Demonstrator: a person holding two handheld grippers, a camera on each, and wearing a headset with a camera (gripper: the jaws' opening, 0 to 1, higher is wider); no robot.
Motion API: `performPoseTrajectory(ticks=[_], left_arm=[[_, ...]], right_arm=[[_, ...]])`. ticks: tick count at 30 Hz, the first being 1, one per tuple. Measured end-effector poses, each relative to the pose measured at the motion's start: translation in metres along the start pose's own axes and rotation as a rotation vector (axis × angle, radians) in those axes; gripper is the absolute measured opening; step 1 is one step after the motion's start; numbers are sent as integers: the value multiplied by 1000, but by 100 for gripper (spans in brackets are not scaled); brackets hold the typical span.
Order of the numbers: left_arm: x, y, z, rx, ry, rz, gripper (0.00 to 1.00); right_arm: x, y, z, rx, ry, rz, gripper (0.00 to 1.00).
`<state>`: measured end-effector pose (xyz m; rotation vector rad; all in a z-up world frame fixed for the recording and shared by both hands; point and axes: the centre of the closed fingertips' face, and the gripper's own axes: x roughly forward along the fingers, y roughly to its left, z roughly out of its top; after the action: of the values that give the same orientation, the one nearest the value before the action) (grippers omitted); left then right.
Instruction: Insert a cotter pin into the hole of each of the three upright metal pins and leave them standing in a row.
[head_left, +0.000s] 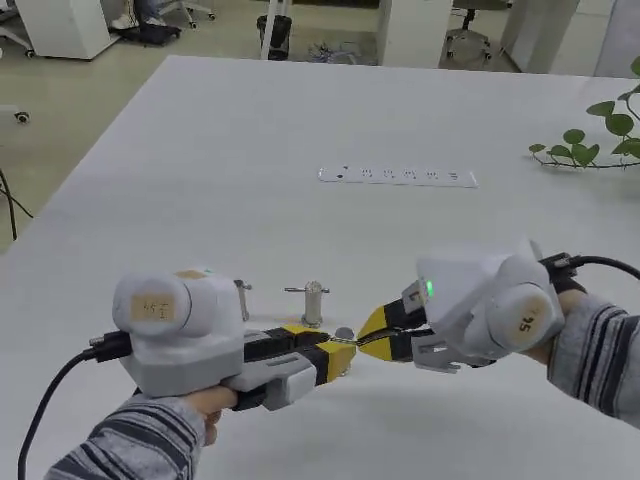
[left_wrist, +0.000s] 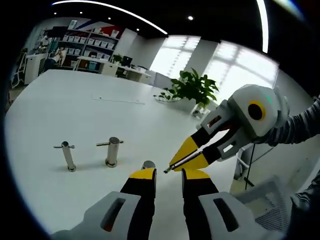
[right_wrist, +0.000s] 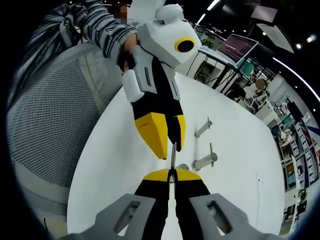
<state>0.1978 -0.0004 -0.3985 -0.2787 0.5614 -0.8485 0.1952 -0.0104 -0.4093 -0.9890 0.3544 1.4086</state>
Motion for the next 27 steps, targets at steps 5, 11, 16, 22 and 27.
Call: performPoseTrajectory(ticks=[5,11,16,22,27], left_arm=[[0,-1,-1,-40,-14,-8,9],[-1,-3,1,-62,-29,-17,2],[-1,-3,1,-76,-34,-26,0],[0,-5,0,-53,-32,-44,0],[-1,-6,1,9,-36,-58,0]], right_arm=[[0,2,6,-15,-13,8,0],[0,4,11,-20,-25,15,0],[0,3,12,-17,-28,11,0],[0,3,12,5,-37,13,0],[-1,2,13,55,-56,15,0]])
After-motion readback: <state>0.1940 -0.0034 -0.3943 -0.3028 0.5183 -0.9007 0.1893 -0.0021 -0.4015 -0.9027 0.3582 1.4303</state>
